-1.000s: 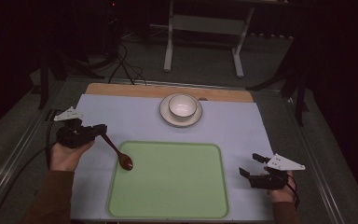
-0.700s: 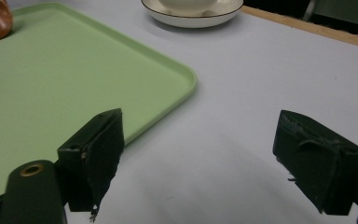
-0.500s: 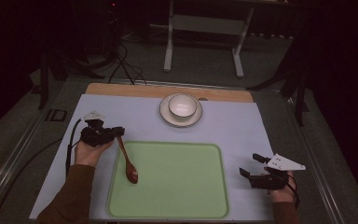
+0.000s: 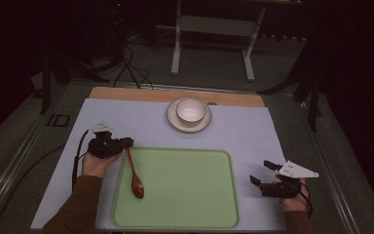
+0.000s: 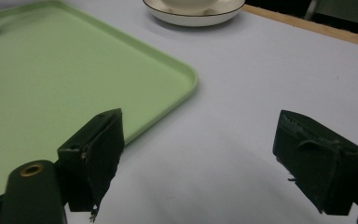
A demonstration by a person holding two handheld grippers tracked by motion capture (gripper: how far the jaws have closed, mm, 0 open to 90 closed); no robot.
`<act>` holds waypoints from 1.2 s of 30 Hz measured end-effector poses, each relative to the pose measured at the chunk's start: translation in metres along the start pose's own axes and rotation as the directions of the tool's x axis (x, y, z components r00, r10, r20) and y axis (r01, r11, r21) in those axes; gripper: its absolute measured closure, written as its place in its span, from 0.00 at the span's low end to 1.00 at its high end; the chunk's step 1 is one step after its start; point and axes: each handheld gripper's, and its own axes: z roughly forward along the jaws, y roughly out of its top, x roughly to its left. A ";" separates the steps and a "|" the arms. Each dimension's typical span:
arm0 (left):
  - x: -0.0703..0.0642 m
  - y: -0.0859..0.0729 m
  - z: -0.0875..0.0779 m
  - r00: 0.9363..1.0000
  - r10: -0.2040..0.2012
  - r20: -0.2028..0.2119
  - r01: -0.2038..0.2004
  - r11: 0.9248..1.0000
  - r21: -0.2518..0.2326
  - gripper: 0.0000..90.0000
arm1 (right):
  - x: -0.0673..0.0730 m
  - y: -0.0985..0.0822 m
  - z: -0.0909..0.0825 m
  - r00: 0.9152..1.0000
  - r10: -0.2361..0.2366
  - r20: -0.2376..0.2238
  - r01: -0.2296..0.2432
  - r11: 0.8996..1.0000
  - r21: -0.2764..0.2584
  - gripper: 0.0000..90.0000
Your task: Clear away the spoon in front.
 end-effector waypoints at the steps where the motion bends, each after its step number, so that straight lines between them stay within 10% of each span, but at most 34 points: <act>1: 0.000 -0.001 0.000 1.000 0.000 0.001 0.000 1.000 -0.002 0.87 | 0.000 0.000 0.000 1.000 0.000 0.000 0.000 1.000 0.000 0.18; 36: -0.018 -0.020 0.008 0.996 0.074 0.050 -0.077 0.996 0.051 0.85 | 0.000 0.000 0.001 1.000 -0.008 0.000 0.008 1.000 0.003 0.18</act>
